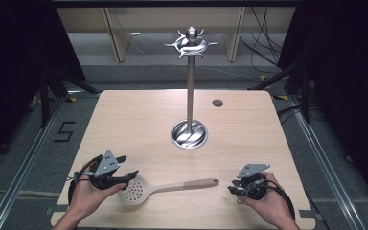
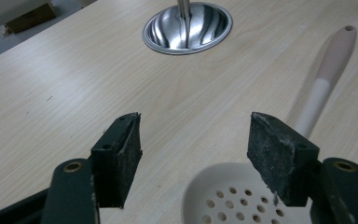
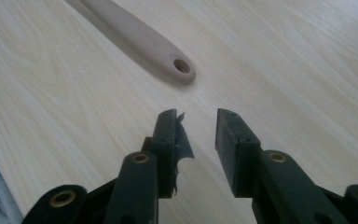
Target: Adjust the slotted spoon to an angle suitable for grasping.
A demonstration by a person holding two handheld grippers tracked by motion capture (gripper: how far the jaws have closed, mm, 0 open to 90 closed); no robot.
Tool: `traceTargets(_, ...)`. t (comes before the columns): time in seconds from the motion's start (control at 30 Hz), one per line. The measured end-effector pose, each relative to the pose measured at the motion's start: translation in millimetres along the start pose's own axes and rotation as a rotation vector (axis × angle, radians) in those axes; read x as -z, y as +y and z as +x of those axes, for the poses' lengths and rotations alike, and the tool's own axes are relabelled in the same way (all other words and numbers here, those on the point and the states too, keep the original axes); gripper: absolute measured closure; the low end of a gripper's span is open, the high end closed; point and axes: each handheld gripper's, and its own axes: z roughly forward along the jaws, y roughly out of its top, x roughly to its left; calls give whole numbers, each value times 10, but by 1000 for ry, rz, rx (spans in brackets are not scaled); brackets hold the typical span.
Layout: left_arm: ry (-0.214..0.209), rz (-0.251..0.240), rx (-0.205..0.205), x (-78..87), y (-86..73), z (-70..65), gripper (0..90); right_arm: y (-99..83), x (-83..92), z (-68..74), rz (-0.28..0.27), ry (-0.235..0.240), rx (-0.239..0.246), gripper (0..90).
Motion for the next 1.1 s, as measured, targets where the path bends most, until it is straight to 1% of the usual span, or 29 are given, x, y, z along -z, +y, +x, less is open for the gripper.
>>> traceTargets(0.07,-14,4,-17,-6,43,-31,353,-2,2,-2,7,1,4,720)
traceTargets(0.1,-14,4,-17,-6,43,-31,360,-7,-13,0,-6,-1,11,733)
traceTargets(0.13,-17,6,-10,-7,61,-50,370,1,2,0,17,1,19,750)
traceTargets(0.17,-43,13,-34,-8,111,-59,385,-4,-17,10,8,-2,19,768)
traceTargets(0.2,-43,13,-34,-8,111,-59,407,-4,-17,10,8,-2,19,768)
traceTargets(0.23,-64,18,-40,-6,138,-67,407,-1,-18,18,14,3,14,787)
traceTargets(0.27,-81,15,-42,-15,168,-86,429,4,-11,12,32,0,36,808)
traceTargets(0.3,-85,17,-36,-19,180,-101,452,0,-33,3,20,-4,59,837)
traceTargets(0.37,-102,26,-57,-39,204,-116,476,-4,-39,-5,21,1,73,867)
traceTargets(0.4,-115,38,-67,-54,224,-127,486,-8,-20,0,49,8,54,889)
traceTargets(0.43,-128,40,-64,-68,231,-133,500,-27,-32,35,62,5,5,900)
traceTargets(0.47,-123,50,-83,-71,246,-131,505,-30,-20,14,74,16,32,900)
traceTargets(0.5,-136,47,-78,-82,257,-144,510,-41,-21,8,76,23,43,900)
traceTargets(0.53,-141,45,-91,-91,272,-145,521,-50,-24,27,86,32,44,900)
traceTargets(0.57,-148,53,-82,-102,283,-152,521,-50,-24,27,86,32,44,900)
traceTargets(0.6,-150,50,-85,-109,290,-159,529,-46,-12,53,105,42,15,900)
traceTargets(0.63,-154,48,-86,-114,296,-173,536,-17,-14,64,105,63,21,900)
traceTargets(0.67,-160,55,-88,-120,304,-182,536,-17,-14,64,105,63,21,900)
traceTargets(0.7,-162,57,-97,-126,310,-182,536,20,-43,100,116,86,17,900)
traceTargets(0.73,-159,57,-126,-127,320,-171,536,41,-61,128,128,98,11,900)
traceTargets(0.8,-169,58,-87,-143,312,-183,536,65,-83,139,133,103,17,900)
traceTargets(0.83,-168,59,-84,-154,312,-174,536,90,-102,162,143,115,9,900)
traceTargets(0.87,-183,65,-89,-171,315,-156,535,113,-124,180,148,119,7,900)
traceTargets(0.9,-179,62,-71,-184,309,-166,533,139,-153,205,160,131,-3,900)
traceTargets(0.93,-182,75,-79,-196,314,-161,530,156,-175,207,163,130,4,900)
traceTargets(1.0,-191,86,-104,-229,317,-148,519,204,-220,218,179,135,-8,900)
traceTargets(1.03,-197,85,-82,-240,304,-164,517,240,-250,217,187,147,-22,900)
traceTargets(1.07,-187,93,-89,-240,295,-167,517,272,-276,213,194,147,-33,900)
traceTargets(1.1,-191,95,-87,-239,284,-175,515,305,-307,209,203,151,-39,900)
